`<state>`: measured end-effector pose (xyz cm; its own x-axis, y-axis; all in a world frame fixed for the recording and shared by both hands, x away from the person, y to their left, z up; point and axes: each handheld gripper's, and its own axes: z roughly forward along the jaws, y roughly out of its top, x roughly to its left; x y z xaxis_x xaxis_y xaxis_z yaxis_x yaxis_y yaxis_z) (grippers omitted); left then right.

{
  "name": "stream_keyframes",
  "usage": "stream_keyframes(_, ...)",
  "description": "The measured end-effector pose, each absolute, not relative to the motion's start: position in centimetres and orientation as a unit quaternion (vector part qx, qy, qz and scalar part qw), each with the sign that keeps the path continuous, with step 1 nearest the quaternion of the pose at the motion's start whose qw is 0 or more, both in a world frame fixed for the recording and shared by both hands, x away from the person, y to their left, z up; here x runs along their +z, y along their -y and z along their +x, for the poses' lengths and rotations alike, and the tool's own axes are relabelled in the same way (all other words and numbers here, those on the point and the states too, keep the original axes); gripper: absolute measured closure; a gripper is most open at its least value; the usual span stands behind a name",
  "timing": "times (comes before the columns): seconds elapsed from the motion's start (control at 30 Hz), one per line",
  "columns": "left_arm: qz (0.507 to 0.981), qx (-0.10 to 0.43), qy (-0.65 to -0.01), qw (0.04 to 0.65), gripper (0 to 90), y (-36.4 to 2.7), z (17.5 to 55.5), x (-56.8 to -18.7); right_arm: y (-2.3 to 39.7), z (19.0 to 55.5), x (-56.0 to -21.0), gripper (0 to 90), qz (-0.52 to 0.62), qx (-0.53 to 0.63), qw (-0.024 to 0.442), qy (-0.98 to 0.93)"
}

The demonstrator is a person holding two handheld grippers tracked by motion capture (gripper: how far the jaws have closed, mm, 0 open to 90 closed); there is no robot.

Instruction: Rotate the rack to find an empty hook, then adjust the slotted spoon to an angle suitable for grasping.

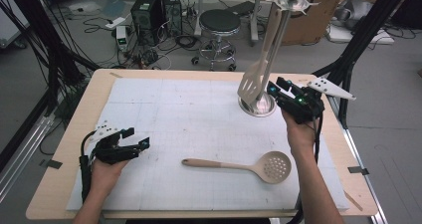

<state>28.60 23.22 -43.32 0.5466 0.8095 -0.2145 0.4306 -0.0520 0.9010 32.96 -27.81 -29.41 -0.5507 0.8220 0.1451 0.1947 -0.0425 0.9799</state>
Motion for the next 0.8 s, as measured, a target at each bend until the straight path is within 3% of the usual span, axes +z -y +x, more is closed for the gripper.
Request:
stream_keyframes(0.27,0.702,0.18,-0.439,0.531,23.0,-23.4,28.4,-43.2,25.8,31.3,-30.7,53.4,0.396,0.591,0.238,-0.661)
stream_keyframes(0.5,0.701,0.181,-0.438,0.533,23.0,-23.5,28.3,-43.1,22.3,29.1,-32.6,56.5,0.358,0.583,0.208,-0.699)
stream_keyframes(0.63,0.7,0.18,-0.438,0.534,23.0,-23.5,28.3,-43.1,20.9,28.8,-34.2,61.0,0.344,0.578,0.175,-0.719)
stream_keyframes(0.8,0.7,0.18,-0.439,0.533,23.0,-23.5,28.4,-43.2,19.8,28.3,-36.1,75.4,0.327,0.569,0.128,-0.743)
